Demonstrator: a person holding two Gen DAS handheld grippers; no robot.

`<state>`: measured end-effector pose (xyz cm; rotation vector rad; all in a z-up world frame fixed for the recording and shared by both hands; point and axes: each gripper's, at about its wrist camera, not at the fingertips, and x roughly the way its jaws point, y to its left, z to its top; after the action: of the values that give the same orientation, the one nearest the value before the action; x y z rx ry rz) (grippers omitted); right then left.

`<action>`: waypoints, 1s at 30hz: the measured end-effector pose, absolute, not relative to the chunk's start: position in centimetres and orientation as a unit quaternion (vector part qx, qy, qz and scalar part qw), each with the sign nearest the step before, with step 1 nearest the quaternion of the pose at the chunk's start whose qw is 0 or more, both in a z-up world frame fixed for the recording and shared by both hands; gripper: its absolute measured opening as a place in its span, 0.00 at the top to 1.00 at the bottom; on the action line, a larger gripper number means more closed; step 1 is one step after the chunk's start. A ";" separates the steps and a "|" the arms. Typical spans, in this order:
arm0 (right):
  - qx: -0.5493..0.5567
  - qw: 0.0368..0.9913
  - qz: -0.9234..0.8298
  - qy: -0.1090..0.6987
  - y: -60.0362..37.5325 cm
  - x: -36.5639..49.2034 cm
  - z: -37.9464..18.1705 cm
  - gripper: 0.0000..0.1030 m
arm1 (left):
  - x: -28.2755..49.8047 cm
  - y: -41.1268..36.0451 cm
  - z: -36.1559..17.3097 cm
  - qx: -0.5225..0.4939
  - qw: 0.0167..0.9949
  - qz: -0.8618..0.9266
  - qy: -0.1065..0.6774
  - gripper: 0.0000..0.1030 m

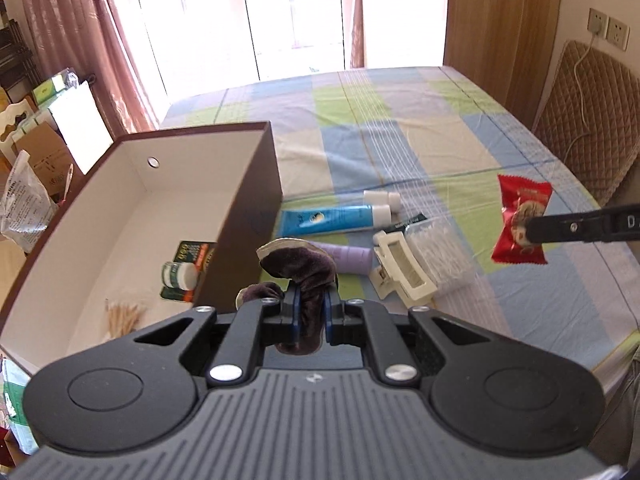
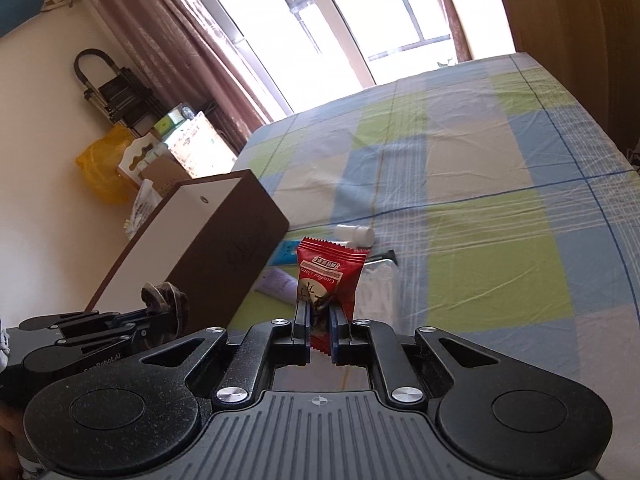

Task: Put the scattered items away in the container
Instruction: 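Grasp the red snack packet with the right gripper while the left lifts the scrunchie, then carry scrunchie and red packet over the box and open both grippers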

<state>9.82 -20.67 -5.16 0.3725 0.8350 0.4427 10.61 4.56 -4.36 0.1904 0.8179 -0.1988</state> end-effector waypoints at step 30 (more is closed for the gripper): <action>0.097 0.820 0.423 0.374 -3.4 14.2 -0.5 0.89 | 9.6 16.7 -0.1 0.095 0.923 -0.003 0.373 0.92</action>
<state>14.19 -3.36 -0.48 0.2066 0.7958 0.9007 9.63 16.74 -0.10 0.1943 0.7665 -0.0069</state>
